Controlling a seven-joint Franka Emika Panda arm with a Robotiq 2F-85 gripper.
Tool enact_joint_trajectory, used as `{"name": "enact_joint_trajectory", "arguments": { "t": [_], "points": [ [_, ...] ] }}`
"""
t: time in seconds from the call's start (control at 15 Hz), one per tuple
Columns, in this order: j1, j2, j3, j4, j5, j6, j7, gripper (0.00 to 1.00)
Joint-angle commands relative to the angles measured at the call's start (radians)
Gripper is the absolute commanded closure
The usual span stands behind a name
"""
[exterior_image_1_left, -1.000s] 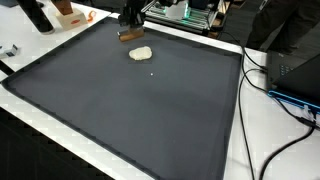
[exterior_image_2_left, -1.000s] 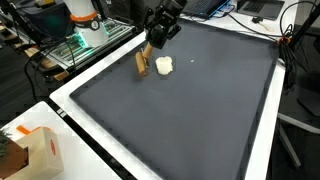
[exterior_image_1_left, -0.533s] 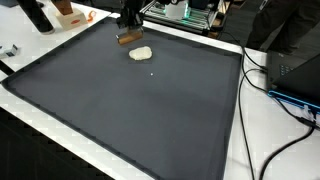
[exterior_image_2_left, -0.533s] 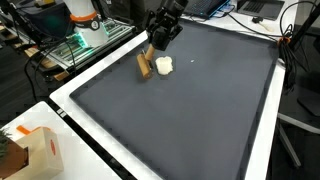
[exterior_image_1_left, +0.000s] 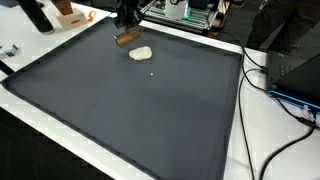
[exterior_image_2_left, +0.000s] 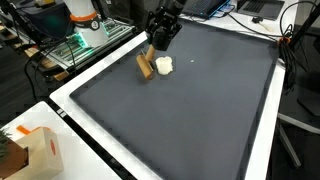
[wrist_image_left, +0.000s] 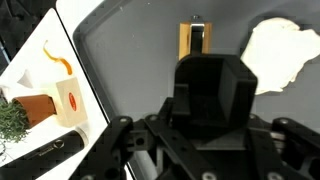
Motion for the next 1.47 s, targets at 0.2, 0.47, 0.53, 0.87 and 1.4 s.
{"name": "enact_joint_trajectory", "arguments": {
  "t": [0.2,0.47,0.53,0.87,1.4],
  "points": [
    [-0.021,-0.131,-0.006,-0.097,0.017,0.063,-0.161,0.76],
    [-0.033,-0.214,-0.003,-0.136,0.034,0.094,-0.3,0.76],
    [-0.036,-0.236,-0.002,-0.144,0.043,0.097,-0.344,0.76],
    [-0.042,-0.33,0.001,-0.159,0.136,0.097,-0.584,0.76],
    [-0.024,-0.455,0.002,-0.143,0.271,0.09,-0.956,0.76]
  ]
}}
